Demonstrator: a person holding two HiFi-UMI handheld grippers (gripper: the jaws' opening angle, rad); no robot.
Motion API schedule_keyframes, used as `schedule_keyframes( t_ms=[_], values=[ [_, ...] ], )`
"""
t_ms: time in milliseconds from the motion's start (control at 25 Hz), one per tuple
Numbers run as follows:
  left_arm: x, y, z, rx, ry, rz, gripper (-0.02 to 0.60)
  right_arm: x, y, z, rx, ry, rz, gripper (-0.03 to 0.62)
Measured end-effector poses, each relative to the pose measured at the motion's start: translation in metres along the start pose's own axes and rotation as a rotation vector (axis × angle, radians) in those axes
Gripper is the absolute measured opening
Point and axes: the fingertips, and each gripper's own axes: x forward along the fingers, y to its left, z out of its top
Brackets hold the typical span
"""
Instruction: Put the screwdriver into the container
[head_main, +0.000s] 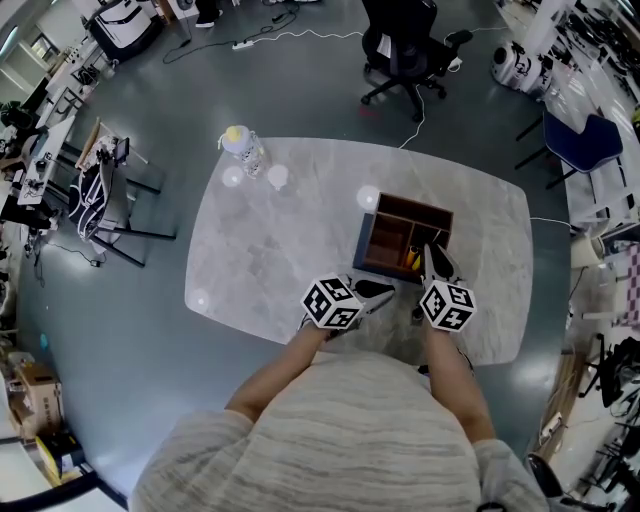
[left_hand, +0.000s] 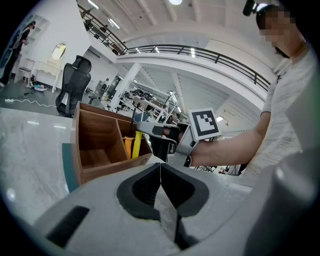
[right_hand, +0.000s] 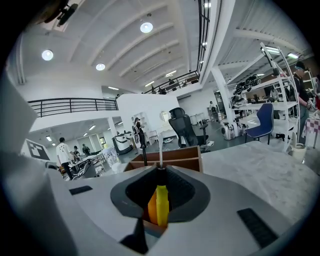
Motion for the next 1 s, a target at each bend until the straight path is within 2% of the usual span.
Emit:
schedule_keyframes(
  t_ms=[160, 440, 640, 1000],
  values=[
    [0.000, -0.001, -0.001, 0.002, 0.002, -0.004, 0.014, -0.002, 0.001, -0.009, -0.028, 0.037, 0.003, 0.054],
    [0.001, -0.004, -0.001, 0.005, 0.003, -0.007, 0.014, 0.000, 0.001, -0.024, -0.144, 0.151, -0.008, 0.054],
    [0.001, -0.004, -0.002, 0.007, 0.005, -0.007, 0.014, 0.002, -0.001, -0.034, -0.153, 0.209, -0.010, 0.054],
    [0.000, -0.006, -0.001, 0.013, 0.006, -0.010, 0.014, 0.005, 0.003, -0.034, -0.177, 0.241, 0.006, 0.054]
  ],
)
